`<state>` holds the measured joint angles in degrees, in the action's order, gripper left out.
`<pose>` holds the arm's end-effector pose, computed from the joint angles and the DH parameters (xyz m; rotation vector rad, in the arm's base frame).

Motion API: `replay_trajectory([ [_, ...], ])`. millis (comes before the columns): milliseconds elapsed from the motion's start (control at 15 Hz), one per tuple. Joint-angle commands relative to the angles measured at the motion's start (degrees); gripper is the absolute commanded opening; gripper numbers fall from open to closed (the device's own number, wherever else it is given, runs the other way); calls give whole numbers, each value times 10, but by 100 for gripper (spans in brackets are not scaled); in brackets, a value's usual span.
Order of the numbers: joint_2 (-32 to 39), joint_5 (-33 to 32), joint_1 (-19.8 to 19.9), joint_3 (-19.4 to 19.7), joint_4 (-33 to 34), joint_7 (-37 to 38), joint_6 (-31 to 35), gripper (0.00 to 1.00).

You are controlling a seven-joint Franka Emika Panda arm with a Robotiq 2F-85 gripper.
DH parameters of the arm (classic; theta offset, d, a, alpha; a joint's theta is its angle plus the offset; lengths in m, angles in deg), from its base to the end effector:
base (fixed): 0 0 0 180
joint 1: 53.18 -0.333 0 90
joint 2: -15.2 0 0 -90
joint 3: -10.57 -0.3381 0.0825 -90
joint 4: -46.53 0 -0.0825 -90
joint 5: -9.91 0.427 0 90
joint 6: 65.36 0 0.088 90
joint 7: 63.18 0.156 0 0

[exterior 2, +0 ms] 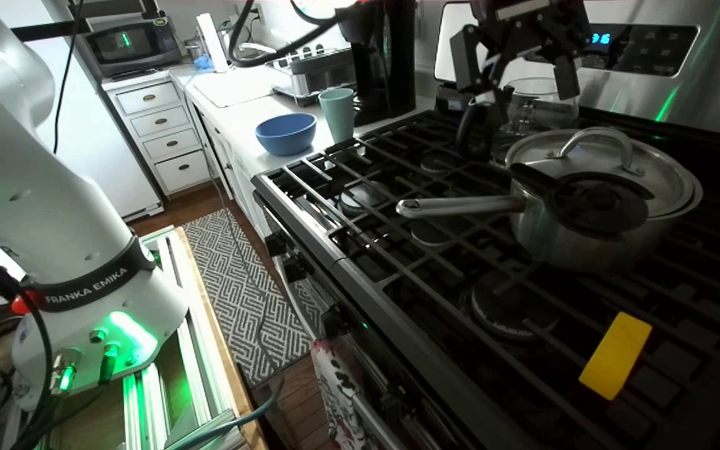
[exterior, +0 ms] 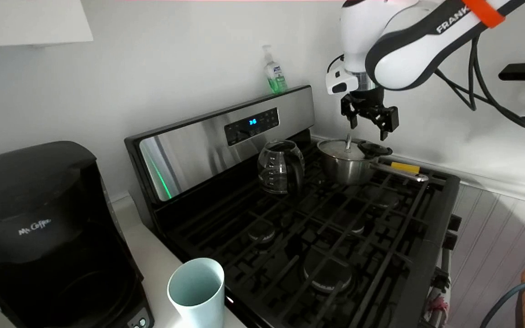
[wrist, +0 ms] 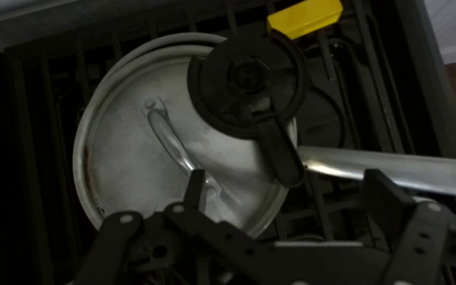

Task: Pick up the clear jar lid on the stove and place it on top of the pot

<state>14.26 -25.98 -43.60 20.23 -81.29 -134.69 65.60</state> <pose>0.5301 -0.2223 0.3417 2.1581 1.6643 -0.4093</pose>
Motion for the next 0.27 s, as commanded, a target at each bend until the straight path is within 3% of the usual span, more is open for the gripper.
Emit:
replay_trajectory([
  [0, -74, 64, -22, -22, -18, 80, -90, 100],
  [133, -94, 104, -31, -29, -13, 120, -120, 100],
  [200, -62, 74, -28, -22, 0, 86, -98, 100],
])
